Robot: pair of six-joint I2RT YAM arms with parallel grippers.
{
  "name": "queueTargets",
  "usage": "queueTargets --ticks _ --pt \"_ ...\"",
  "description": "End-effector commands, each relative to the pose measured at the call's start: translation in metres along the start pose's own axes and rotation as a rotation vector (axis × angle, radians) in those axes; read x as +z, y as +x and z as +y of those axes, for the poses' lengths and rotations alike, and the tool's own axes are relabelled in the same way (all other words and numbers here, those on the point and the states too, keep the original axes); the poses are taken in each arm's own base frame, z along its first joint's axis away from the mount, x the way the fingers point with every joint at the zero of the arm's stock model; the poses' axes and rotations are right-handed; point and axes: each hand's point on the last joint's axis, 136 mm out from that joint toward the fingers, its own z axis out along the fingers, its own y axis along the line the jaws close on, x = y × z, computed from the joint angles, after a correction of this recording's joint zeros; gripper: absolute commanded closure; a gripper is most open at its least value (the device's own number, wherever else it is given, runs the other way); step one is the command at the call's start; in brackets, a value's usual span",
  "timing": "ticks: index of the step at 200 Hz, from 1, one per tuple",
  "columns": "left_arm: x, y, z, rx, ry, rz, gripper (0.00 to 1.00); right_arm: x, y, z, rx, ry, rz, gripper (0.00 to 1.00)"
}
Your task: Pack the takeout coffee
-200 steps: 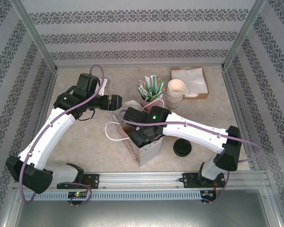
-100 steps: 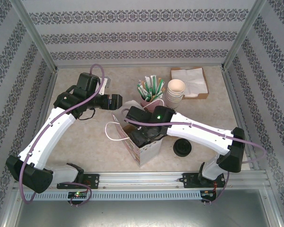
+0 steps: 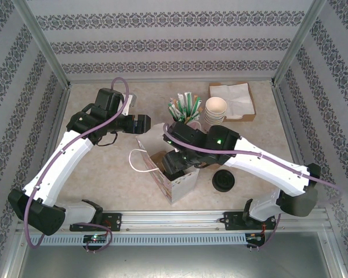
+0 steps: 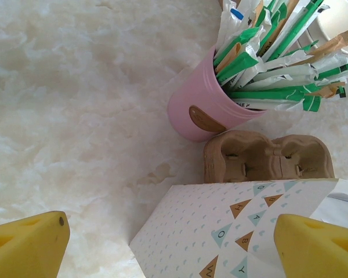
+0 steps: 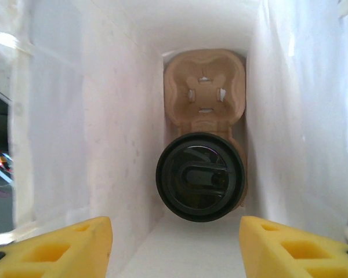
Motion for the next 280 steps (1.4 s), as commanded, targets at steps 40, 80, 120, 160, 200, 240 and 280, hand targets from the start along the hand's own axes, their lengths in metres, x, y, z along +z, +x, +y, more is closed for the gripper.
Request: queueTargets --ticks 40,80,120,160,200,240,280 --pt "-0.012 -0.016 -0.012 -0.001 0.026 -0.053 0.07 -0.063 -0.02 -0.005 -0.02 -0.05 -0.202 0.4" --pt "-0.012 -0.021 -0.013 -0.002 0.028 -0.068 0.07 -0.101 -0.037 -0.015 -0.001 -0.067 -0.361 0.4" --pt "-0.028 -0.035 -0.021 0.002 0.057 -0.131 0.06 -0.143 -0.057 -0.069 0.086 0.088 -0.578 0.41" --pt "-0.046 -0.048 -0.022 0.01 0.042 -0.209 0.03 -0.134 -0.067 -0.125 0.209 0.148 -0.57 0.41" --pt "-0.066 -0.055 -0.01 0.011 -0.038 -0.273 0.03 -0.107 -0.096 -0.152 0.266 0.044 -0.533 0.46" --pt "-0.082 -0.047 -0.001 -0.029 -0.065 -0.329 0.04 -0.076 -0.143 -0.161 0.146 -0.015 -0.514 0.59" --pt "-0.081 -0.027 -0.002 -0.061 -0.018 -0.321 0.05 -0.038 -0.183 -0.172 0.072 -0.013 -0.48 0.67"
